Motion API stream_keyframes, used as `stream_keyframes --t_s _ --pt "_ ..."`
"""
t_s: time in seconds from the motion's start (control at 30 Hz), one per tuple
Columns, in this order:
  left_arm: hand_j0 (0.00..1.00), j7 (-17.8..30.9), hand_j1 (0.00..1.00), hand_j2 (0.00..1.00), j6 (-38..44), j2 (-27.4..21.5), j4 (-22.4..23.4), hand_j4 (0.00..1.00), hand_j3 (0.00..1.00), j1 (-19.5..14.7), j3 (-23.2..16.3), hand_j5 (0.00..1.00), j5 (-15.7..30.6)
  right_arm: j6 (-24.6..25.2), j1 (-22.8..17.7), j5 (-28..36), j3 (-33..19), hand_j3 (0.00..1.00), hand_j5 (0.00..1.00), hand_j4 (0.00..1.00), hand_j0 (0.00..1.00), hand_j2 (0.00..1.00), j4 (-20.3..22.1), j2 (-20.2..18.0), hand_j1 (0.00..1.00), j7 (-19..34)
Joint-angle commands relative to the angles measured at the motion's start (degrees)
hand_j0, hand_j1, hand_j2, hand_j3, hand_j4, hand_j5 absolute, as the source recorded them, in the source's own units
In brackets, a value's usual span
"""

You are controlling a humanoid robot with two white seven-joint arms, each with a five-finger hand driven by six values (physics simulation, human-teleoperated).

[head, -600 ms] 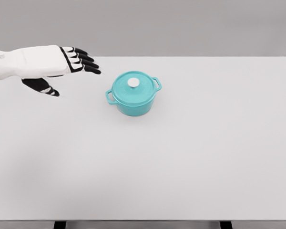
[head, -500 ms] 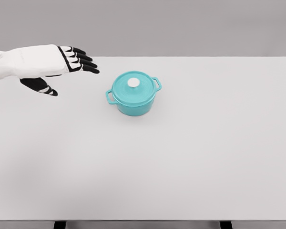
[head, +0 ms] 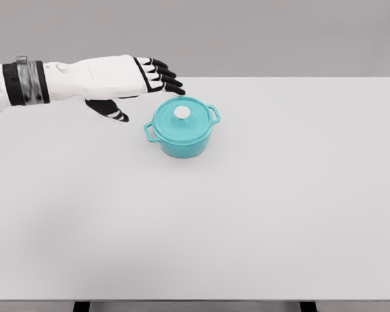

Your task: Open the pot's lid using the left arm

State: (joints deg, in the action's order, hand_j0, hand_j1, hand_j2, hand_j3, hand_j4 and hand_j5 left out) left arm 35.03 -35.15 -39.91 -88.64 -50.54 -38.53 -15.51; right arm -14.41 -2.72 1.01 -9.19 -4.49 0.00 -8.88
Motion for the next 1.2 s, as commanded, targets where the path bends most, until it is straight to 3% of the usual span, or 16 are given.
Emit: stream_keyframes --t_s 0.0,0.07,0.2,0.37,0.5,0.6,1.17 --pt "1.00 -0.03 1.00 1.00 0.15 2.46 1.01 1.00 1.00 0.00 -0.06 1.00 -3.38 -0.01 0.00 0.04 -0.04 1.00 1.00 1.00 1.00 1.00 0.00 0.00 1.00 0.00" --pt "1.00 -0.03 1.00 1.00 0.15 6.41 4.08 1.00 1.00 0.09 -0.06 1.00 -8.38 -0.01 0.00 0.04 -0.04 1.00 1.00 1.00 1.00 1.00 0.00 0.00 1.00 0.00" --pt "1.00 -0.03 1.00 1.00 0.15 10.81 5.76 1.00 1.00 -0.44 -0.14 1.00 -12.43 -0.01 0.00 0.04 -0.04 1.00 1.00 1.00 1.00 1.00 0.00 0.00 1.00 0.00" --pt "1.00 -0.03 1.00 1.00 0.15 11.25 8.39 1.00 1.00 -1.32 -1.99 1.00 -12.79 -0.01 0.00 0.04 -0.04 1.00 1.00 1.00 1.00 1.00 0.00 0.00 1.00 0.00" --pt "1.00 -0.03 1.00 1.00 0.15 11.87 8.92 1.00 1.00 -1.23 -2.17 1.00 -14.54 -0.01 0.00 0.04 0.04 1.00 1.00 1.00 1.00 1.00 0.00 0.00 1.00 0.00" --pt "1.00 -0.03 1.00 1.00 0.15 13.45 11.91 1.00 1.00 -1.23 -2.17 1.00 -16.83 -0.01 0.00 0.04 -0.04 1.00 1.00 1.00 1.00 1.00 0.00 0.00 1.00 0.00" --pt "1.00 -0.03 1.00 1.00 0.15 13.80 12.00 1.00 1.00 -1.76 -2.08 1.00 -17.53 -0.01 0.00 0.04 -0.04 1.00 1.00 1.00 1.00 1.00 0.00 0.00 1.00 0.00"
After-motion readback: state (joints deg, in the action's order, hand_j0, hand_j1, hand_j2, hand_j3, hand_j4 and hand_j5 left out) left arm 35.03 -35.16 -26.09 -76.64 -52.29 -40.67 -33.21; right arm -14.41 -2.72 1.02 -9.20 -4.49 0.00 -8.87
